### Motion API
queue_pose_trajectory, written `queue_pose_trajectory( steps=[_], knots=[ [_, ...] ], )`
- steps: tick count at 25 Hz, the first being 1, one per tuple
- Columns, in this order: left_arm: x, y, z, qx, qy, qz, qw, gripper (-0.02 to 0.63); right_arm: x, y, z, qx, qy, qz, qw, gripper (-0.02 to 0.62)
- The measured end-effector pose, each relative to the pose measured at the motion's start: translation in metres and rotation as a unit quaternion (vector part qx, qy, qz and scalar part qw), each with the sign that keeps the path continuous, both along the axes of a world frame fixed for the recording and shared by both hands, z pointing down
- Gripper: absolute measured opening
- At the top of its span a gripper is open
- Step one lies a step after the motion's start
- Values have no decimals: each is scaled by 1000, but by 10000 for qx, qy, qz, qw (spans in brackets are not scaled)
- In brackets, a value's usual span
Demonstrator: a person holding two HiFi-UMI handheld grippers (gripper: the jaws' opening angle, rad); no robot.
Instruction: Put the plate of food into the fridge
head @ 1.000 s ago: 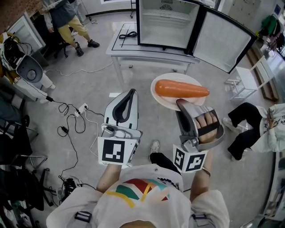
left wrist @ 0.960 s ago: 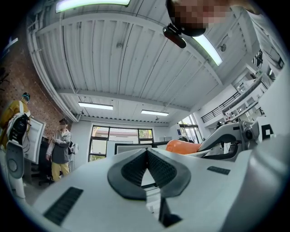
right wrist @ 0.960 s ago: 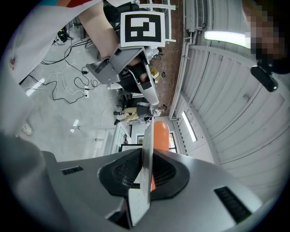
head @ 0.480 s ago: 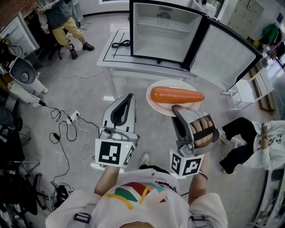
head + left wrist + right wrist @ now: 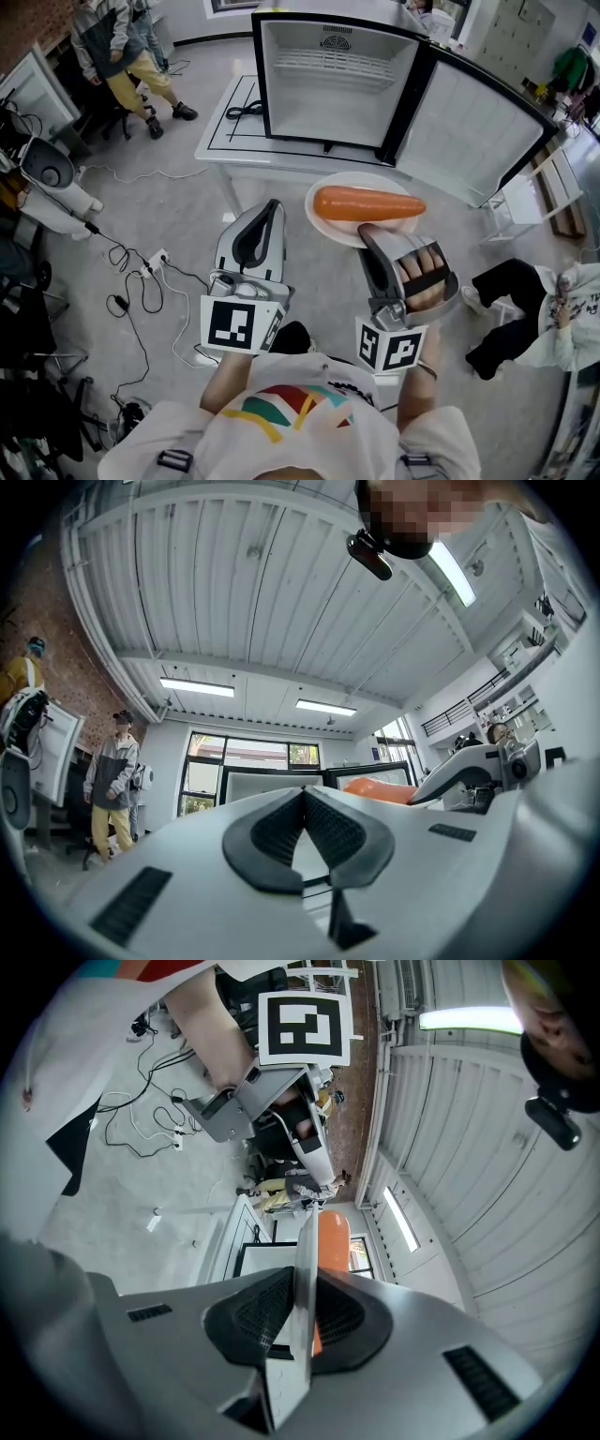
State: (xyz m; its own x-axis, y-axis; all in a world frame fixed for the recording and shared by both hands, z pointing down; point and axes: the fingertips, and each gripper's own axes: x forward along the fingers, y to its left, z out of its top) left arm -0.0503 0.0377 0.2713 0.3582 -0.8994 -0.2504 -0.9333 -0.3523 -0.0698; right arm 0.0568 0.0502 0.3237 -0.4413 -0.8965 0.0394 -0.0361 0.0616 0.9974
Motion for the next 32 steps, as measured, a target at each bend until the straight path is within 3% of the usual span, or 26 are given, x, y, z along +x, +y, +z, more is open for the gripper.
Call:
queue_pose_trajectory(
  steps=[10,17,32],
  knots=[
    [-3,-5,-3,36,-78,38,10000,6,-6,-2,-3,34,-66,-5,10000,46],
    [3,-82,3,-72,-49,125,9999,6,-1,-77,6,-139,-1,89,9999,46],
    [-27,-209,4,-216,92,107,9997,6,-11,-201,7,-286,218,303,9989,48]
  ],
)
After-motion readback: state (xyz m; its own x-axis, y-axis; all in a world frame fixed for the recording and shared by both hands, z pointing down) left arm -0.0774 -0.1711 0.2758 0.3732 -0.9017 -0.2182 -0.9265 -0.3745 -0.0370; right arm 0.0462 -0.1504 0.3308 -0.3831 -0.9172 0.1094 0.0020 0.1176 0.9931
